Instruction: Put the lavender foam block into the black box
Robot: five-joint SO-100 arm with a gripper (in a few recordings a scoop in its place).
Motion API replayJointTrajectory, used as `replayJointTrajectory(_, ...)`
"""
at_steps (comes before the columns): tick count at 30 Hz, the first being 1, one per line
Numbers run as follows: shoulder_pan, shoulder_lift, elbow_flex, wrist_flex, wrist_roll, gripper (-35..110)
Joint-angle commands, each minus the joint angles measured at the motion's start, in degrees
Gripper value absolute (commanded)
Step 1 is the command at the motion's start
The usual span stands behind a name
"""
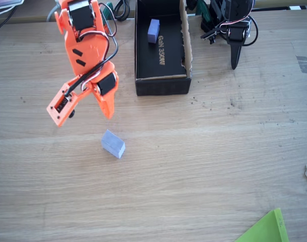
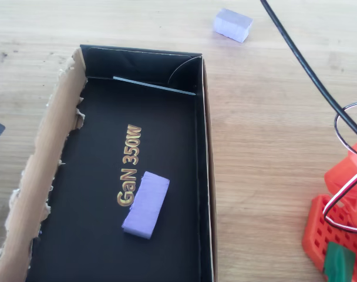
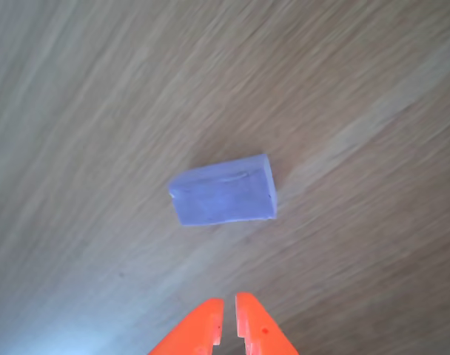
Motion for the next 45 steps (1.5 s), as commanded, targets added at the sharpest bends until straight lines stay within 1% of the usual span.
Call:
replayJointTrajectory(1,1.0,2.3,-2.0,1.6,4.7,0)
replayJointTrajectory(3,1.1,2.5,-2.0,3.3,9.5,0)
replayJointTrajectory(8,1.8,2.5,-1.7,5.5,17.7,0)
replayJointTrajectory(14,2.1,2.0,-1.6,10.8,32.4,0)
replayJointTrajectory(18,1.8,1.9,-1.4,14.7,45.6,0)
replayJointTrajectory(24,1.0,2.6,-0.7,14.8,53.3,0)
replayJointTrajectory(27,0.8,2.5,-0.8,14.6,59.4,0)
replayJointTrajectory(29,0.7,2.3,-0.8,14.5,61.0,0)
replayJointTrajectory(31,0.6,2.3,-0.8,14.6,69.0,0)
replayJointTrajectory(36,0.6,2.2,-0.8,14.9,71.1,0)
replayJointTrajectory(42,0.6,2.2,-0.7,15.2,78.6,0)
replayJointTrajectory(45,0.4,2.1,-0.7,15.0,80.7,0)
